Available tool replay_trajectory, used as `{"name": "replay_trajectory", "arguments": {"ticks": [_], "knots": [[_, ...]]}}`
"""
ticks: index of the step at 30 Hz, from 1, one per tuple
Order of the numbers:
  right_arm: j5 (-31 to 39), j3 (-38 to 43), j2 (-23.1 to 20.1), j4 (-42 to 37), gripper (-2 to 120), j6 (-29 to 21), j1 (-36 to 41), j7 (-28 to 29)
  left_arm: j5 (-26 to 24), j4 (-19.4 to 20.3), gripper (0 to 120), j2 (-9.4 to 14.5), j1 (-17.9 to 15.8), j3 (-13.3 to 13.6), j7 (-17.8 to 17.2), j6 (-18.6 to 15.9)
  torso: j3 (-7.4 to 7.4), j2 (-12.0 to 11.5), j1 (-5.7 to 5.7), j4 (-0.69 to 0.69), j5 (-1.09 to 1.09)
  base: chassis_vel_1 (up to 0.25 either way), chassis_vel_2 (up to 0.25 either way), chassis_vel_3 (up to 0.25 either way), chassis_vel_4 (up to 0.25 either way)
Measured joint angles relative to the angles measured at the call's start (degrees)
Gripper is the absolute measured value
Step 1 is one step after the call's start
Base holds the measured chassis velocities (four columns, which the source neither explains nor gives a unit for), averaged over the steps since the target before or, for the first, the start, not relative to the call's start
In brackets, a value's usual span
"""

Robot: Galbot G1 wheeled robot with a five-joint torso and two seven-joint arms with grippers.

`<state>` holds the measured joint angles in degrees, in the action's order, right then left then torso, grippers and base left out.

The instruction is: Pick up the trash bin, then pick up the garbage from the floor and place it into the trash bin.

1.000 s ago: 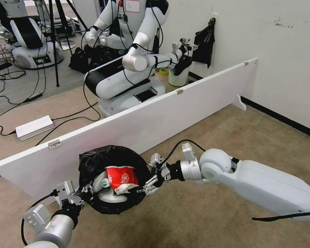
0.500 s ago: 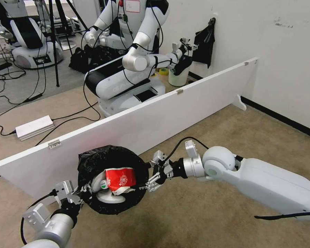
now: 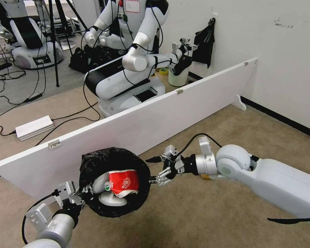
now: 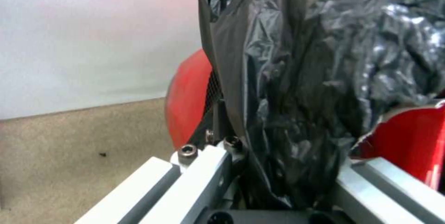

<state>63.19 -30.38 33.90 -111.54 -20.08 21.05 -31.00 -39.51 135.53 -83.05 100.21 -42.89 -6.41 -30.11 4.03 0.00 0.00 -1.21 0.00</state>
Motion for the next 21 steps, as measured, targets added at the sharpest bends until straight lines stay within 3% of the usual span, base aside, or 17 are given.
{"name": "replay_trajectory", "arguments": {"ticks": [12, 21], "knots": [[0.5, 5.4, -3.5, -2.7, 96, 0.3, 3.9, 0.7, 0.2, 0.7, 0, -0.2, 0.6, 0.3, -0.1, -0.2, 0.0, 0.0, 0.0, 0.0, 0.0, 0.0, 0.0, 0.0, 0.0], [0.7, 18.3, -9.5, -5.9, 96, 0.4, 14.0, 2.0, 0.3, 1.2, 0, -0.4, 1.2, 0.8, -0.1, -0.4, 0.0, 0.0, 0.0, -0.01, 0.01, 0.0, 0.0, 0.0, 0.0]]}}
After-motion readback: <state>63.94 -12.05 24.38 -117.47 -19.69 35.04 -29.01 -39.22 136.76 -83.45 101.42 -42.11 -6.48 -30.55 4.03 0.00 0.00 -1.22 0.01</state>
